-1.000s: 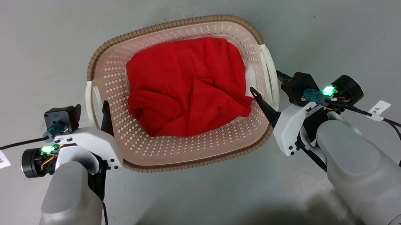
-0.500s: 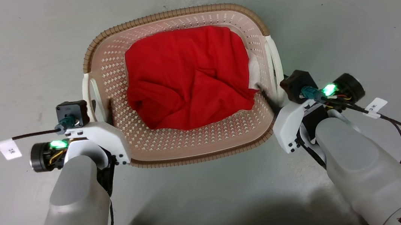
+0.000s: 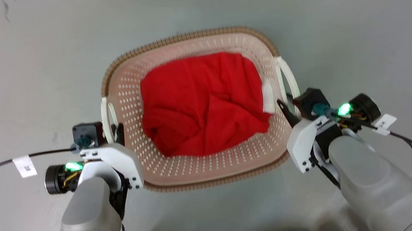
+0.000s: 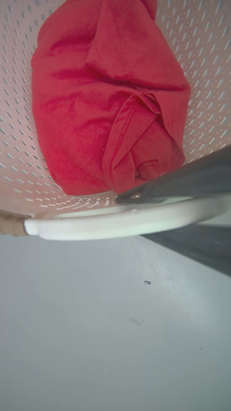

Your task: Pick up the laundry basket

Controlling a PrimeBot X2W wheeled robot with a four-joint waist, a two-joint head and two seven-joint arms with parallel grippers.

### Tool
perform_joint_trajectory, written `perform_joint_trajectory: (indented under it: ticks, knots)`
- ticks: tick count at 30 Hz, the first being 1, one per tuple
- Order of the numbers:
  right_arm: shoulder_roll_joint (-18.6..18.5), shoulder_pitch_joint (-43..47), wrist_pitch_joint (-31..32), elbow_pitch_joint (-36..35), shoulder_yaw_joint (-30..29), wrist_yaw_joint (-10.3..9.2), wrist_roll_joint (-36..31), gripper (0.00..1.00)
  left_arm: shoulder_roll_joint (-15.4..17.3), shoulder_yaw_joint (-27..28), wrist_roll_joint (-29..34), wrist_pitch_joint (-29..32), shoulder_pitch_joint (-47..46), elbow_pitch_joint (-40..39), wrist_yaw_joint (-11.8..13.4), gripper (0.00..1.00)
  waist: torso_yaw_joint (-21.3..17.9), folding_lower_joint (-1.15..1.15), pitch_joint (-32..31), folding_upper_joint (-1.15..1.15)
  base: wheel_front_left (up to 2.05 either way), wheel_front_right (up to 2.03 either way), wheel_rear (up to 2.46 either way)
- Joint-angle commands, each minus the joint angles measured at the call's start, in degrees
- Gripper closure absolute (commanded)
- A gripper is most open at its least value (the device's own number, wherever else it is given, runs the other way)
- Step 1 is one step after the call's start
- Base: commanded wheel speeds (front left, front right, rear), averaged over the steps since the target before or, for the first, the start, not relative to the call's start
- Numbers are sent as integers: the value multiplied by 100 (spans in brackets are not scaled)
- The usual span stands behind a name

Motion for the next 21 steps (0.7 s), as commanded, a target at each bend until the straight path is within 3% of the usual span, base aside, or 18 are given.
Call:
perform_joint_trajectory:
  ticks: [1, 11, 21]
  knots:
    - [157, 88, -46, -32, 164, 109, -4, 100, -81, -80, 6, -22, -10, -32, -10, 100, -35, 0, -298, 0, 0, 0, 0]
    - [171, 537, -48, 369, 902, 109, 685, 100, -158, -763, -450, -6, 372, 458, -16, 100, -255, 0, -1449, 0, 0, 0, 0]
    - [193, 914, 256, 491, 1780, 116, 1658, 100, -127, -1519, -1059, 477, 683, 573, -24, 100, -558, 0, -2377, 0, 0, 0, 0]
